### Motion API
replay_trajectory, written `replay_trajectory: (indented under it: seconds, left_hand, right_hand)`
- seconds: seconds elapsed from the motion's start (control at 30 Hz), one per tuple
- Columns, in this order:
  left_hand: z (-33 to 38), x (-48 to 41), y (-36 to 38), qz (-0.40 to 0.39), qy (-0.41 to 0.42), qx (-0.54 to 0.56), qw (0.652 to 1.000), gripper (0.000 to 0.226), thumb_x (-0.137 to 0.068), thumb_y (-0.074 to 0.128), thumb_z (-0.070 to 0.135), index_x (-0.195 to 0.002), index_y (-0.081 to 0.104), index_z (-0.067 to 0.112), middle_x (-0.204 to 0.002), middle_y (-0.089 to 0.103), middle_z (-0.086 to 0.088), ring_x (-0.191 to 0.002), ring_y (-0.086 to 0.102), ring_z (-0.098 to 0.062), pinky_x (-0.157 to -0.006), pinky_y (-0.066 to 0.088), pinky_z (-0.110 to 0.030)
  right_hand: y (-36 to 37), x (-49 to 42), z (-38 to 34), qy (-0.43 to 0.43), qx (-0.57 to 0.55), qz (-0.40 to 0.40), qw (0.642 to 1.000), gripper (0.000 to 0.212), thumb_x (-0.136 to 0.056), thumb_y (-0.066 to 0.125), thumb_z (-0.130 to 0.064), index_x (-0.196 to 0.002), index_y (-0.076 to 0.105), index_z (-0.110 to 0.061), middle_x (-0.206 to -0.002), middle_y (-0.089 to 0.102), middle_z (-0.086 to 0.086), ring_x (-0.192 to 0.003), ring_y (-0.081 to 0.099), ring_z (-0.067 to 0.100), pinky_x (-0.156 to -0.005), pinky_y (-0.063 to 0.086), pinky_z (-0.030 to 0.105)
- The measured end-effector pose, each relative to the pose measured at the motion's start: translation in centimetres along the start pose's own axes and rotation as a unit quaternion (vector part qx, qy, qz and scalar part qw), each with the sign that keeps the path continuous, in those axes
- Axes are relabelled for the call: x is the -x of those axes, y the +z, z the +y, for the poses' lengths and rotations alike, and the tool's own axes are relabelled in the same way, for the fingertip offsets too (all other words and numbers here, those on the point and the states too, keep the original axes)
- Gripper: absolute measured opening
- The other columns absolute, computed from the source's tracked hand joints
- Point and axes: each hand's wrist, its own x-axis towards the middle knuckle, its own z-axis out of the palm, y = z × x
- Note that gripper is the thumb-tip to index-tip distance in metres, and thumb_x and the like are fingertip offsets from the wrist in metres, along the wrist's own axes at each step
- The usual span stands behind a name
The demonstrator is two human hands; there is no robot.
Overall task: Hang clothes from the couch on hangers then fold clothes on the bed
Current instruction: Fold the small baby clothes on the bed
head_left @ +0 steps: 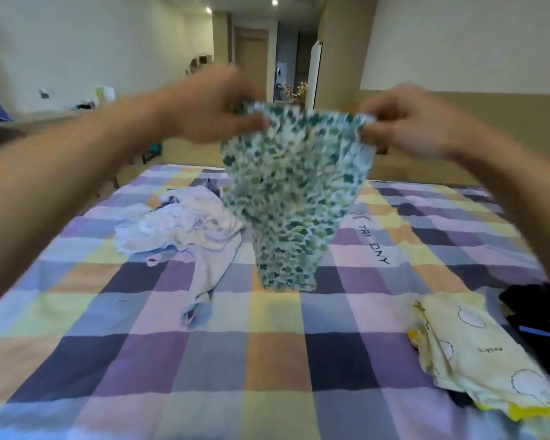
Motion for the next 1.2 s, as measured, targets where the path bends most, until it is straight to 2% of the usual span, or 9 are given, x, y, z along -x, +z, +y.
replay_trajectory:
  seconds: [0.13,0.3,0.43,0.57,0.77,0.9,1.03,1.13,1.2]
  left_hand:
    - [-0.3,-0.3,-3.1,0.066,0.013,-0.023,0.997,0.039,-0.1,0.045,0.046,-0.089,0.063,0.014,-0.075,0.06,-0.009,-0.067,0.057,-0.03,-0.065,0.049,-0.044]
    - [-0.8,2.1,1.6,-0.131,-0.06,0.028,0.989,0.065,-0.088,0.04,0.08,-0.075,0.063,0.021,-0.064,0.059,0.001,-0.054,0.056,-0.011,-0.057,0.045,-0.036]
    - [0.3,0.6,-2.4,-0.018,-0.079,0.175,0.981,0.032,-0.102,0.056,0.036,-0.092,0.071,0.01,-0.081,0.074,-0.003,-0.07,0.072,-0.019,-0.067,0.059,-0.042]
    - [2.3,0.4,-4.2,-0.07,-0.065,0.152,0.984,0.028,-0.098,0.061,0.043,-0.098,0.073,0.019,-0.09,0.077,0.002,-0.079,0.073,-0.026,-0.08,0.057,-0.06]
    - [3.2,0.5,-5.0,-0.052,-0.055,0.222,0.972,0.016,-0.093,0.063,0.034,-0.094,0.07,0.019,-0.087,0.077,0.006,-0.078,0.074,-0.013,-0.071,0.057,-0.021]
    - [3.8,0.5,-4.9,-0.037,-0.062,0.29,0.954,0.017,-0.094,0.058,0.033,-0.095,0.067,0.018,-0.087,0.076,0.004,-0.08,0.073,-0.012,-0.078,0.056,-0.021]
    - [3.0,1.6,1.0,-0.063,-0.141,0.339,0.928,0.025,-0.096,0.063,0.032,-0.102,0.07,0.01,-0.092,0.074,-0.009,-0.082,0.068,-0.025,-0.087,0.055,-0.031]
    - [2.2,4.7,10.3,-0.125,-0.244,0.281,0.92,0.03,-0.095,0.066,0.039,-0.107,0.067,0.011,-0.095,0.069,-0.018,-0.087,0.068,-0.031,-0.075,0.051,-0.04]
    - [2.7,7.6,16.3,-0.19,-0.293,0.219,0.911,0.037,-0.094,0.068,0.039,-0.12,0.061,0.013,-0.107,0.065,-0.014,-0.103,0.064,-0.035,-0.079,0.048,-0.041]
  right_hand:
    - [-3.1,0.0,-0.8,-0.041,-0.06,0.098,0.993,0.015,-0.091,0.068,-0.031,-0.078,0.07,-0.024,-0.063,0.064,-0.018,-0.058,0.051,-0.002,-0.059,0.04,0.021]
    - [1.4,0.9,-0.4,0.008,0.001,-0.114,0.993,0.025,-0.082,0.073,-0.055,-0.078,0.077,-0.03,-0.071,0.07,0.004,-0.065,0.059,0.03,-0.059,0.041,0.034]
    - [-1.9,1.0,-0.8,-0.021,-0.146,0.077,0.986,0.022,-0.09,0.073,-0.025,-0.086,0.074,-0.003,-0.057,0.069,-0.013,-0.048,0.06,0.0,-0.047,0.043,0.012]
    - [-2.7,0.9,-1.0,-0.028,-0.123,0.038,0.991,0.011,-0.09,0.072,-0.011,-0.09,0.075,-0.001,-0.067,0.074,-0.015,-0.054,0.064,-0.001,-0.052,0.046,0.009]
    - [-3.4,2.1,-0.1,-0.042,-0.163,0.044,0.985,0.014,-0.095,0.064,-0.003,-0.09,0.075,-0.01,-0.082,0.077,-0.01,-0.069,0.068,0.004,-0.064,0.053,0.016]
    - [-3.1,1.7,0.6,-0.039,-0.192,0.054,0.979,0.007,-0.094,0.064,-0.003,-0.095,0.068,0.003,-0.081,0.075,-0.003,-0.068,0.065,0.004,-0.063,0.049,0.014]
    - [2.0,1.1,2.8,0.04,-0.216,0.031,0.975,0.016,-0.088,0.07,-0.011,-0.088,0.061,0.002,-0.077,0.061,0.025,-0.063,0.057,0.016,-0.06,0.044,0.025]
    - [10.9,2.6,5.2,0.113,-0.201,-0.031,0.973,0.012,-0.09,0.073,-0.008,-0.09,0.062,-0.013,-0.078,0.058,0.009,-0.064,0.052,0.015,-0.063,0.041,0.031]
    - [16.9,4.9,6.0,0.147,-0.188,-0.084,0.967,0.027,-0.091,0.073,-0.007,-0.111,0.059,-0.019,-0.103,0.056,0.005,-0.082,0.055,0.017,-0.074,0.043,0.034]
